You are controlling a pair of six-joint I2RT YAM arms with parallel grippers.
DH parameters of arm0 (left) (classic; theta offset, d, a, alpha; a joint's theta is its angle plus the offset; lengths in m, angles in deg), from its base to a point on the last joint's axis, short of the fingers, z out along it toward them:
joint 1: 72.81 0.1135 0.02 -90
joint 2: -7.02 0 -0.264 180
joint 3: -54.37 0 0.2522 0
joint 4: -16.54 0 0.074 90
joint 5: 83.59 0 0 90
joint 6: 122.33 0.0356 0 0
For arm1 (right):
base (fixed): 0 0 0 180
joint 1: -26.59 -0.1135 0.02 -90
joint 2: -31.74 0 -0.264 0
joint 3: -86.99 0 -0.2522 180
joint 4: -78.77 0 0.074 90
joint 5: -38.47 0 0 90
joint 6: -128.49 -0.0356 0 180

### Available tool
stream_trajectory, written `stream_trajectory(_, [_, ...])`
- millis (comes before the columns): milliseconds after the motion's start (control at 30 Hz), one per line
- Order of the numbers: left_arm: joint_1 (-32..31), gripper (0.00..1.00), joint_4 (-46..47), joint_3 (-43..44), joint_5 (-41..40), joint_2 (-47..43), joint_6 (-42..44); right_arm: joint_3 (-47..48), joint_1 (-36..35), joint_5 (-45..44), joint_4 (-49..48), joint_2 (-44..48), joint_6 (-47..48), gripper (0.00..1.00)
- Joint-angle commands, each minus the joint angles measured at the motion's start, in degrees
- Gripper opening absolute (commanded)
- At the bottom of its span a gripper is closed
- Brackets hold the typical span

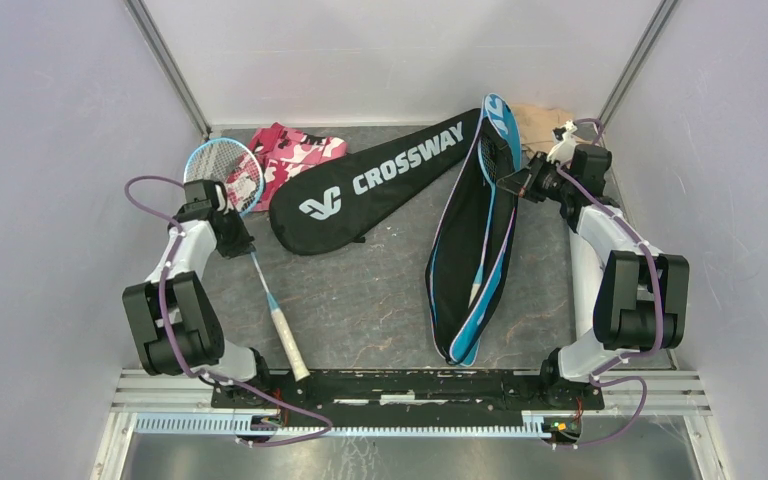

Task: Pack up the badminton gear
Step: Pick up the racket from the center of the board, then place the racket in the racket bag.

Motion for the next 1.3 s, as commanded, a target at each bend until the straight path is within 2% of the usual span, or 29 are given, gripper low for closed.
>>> stream_trajectory(0, [0.1, 0.02, 0.45, 4.63, 0.9, -4.6, 1.01, 3.53, -0.72, 0.67, -0.12, 0.37, 1.65, 0.0])
stream_trajectory(167, [-0.2, 0.02, 2.64, 9.51, 3.85, -6.27, 2.3, 5.46, -1.46, -0.49, 1.18, -0.41, 2.74, 0.0])
stream_trajectory(333, [-3.84, 0.02, 2.73, 19.71, 4.05, -2.5, 5.07, 7.42, -2.54, -1.76, 2.06, -1.25, 3.29, 0.0])
stream_trajectory(400, [-7.25, 0.02, 1.88, 25.0, 1.73, -0.25, 7.85, 8.4, -3.02, -2.06, 2.65, -1.46, 3.55, 0.0])
stream_trajectory(567, [-20.55, 0.02, -3.92, 38.95, -8.55, 6.78, 18.89, 10.71, -3.88, -3.37, 4.5, -1.87, 4.78, 0.0])
stream_trajectory(667, [-27.11, 0.02, -8.41, 44.13, -11.92, 10.57, 22.87, 10.96, -4.19, -4.05, 4.73, -1.68, 5.12, 0.0])
stream_trajectory(767, [-33.28, 0.02, -10.61, 44.11, -14.5, 12.22, 25.4, 11.17, -4.37, -4.51, 4.71, -1.65, 5.22, 0.0])
stream_trajectory(967, [-45.67, 0.02, -10.9, 37.36, -22.32, 12.24, 30.48, 11.91, -4.95, -7.57, 4.68, -1.59, 4.82, 0.0])
stream_trajectory(1267, [-54.68, 0.02, -10.82, 29.44, -27.23, 11.05, 32.57, 12.99, -6.05, -12.46, 4.66, -1.78, 3.31, 0.0])
